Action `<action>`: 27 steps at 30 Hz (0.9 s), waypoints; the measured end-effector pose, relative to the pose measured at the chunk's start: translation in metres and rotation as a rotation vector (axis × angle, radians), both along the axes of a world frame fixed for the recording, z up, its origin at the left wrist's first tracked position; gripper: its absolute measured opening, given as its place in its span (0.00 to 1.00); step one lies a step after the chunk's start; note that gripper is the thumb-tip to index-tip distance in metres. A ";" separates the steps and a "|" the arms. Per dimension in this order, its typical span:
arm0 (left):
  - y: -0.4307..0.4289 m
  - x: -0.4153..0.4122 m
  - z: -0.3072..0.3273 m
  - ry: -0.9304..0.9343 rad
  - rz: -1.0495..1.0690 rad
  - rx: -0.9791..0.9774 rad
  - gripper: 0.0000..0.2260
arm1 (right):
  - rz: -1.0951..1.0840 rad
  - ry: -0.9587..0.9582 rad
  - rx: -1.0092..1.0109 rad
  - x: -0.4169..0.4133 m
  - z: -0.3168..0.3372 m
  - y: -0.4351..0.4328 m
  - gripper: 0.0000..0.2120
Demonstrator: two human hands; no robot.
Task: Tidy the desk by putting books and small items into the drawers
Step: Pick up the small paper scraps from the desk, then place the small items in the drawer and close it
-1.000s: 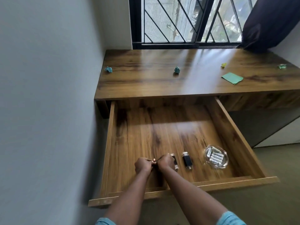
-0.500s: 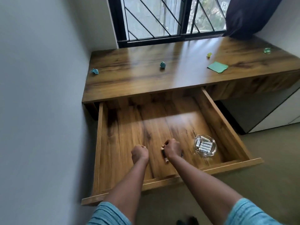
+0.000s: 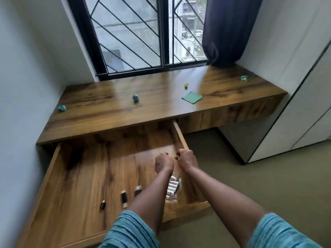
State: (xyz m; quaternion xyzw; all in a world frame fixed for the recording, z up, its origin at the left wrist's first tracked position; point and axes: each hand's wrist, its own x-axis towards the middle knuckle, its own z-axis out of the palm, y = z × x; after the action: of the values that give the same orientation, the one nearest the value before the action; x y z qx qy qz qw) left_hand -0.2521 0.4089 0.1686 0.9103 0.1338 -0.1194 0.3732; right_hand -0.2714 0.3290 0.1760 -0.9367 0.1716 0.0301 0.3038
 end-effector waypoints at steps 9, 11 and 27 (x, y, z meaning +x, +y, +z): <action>-0.156 0.021 0.014 -0.110 -0.181 0.016 0.13 | -0.167 -0.054 -0.017 0.006 0.010 -0.168 0.12; -0.175 0.033 0.017 -0.128 -0.185 0.027 0.12 | -0.180 -0.062 -0.001 0.016 0.010 -0.191 0.12; -0.253 0.197 0.034 -0.050 0.062 0.001 0.13 | 0.011 -0.042 -0.066 0.156 0.036 -0.328 0.18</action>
State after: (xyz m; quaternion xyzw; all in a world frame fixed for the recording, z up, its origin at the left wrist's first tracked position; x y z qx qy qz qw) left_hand -0.0547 0.1562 0.2021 0.9085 0.1525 -0.0852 0.3796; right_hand -0.1157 0.0010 0.2120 -0.9476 0.1611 0.0064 0.2759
